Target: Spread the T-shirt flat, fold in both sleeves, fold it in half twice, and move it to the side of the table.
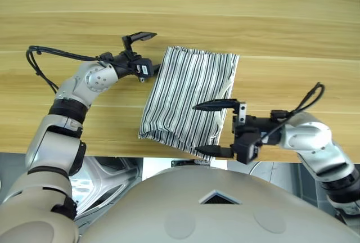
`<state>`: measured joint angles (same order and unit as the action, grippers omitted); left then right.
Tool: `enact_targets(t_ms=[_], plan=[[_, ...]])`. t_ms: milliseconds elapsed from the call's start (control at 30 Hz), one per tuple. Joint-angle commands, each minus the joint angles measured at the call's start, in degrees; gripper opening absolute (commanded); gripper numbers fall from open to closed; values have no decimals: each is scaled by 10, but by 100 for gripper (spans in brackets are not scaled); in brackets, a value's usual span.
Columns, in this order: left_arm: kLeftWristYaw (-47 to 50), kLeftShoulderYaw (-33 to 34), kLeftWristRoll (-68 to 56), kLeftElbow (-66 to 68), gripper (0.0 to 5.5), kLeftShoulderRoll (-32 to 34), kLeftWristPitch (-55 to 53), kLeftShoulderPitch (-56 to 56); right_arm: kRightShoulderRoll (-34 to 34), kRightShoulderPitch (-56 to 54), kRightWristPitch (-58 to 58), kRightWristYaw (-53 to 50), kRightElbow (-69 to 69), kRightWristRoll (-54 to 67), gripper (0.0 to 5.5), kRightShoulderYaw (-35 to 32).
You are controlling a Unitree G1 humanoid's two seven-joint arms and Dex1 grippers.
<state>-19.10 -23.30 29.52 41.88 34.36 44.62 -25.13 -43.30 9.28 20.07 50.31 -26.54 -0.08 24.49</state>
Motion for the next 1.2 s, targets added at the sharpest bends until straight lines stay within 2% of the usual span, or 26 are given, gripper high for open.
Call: enact_targets(t_ms=[33,267,433,767,1200], plan=[[-13,-11,13,7,491,5,-9,4,34,-18,-12,-4,75,-66,540,45],[-13,-12,13,5,491,3,-10,2,55,-41,2,-44,216,-166,540,65],[-14,-12,12,2,491,3,-11,2,2,-35,30,-30,247,-161,540,57],[-11,-14,14,-2,491,4,-13,9,-81,10,58,15,179,-77,540,31],[-8,-13,16,2,491,13,-14,13,-105,30,65,29,157,-45,540,-9]])
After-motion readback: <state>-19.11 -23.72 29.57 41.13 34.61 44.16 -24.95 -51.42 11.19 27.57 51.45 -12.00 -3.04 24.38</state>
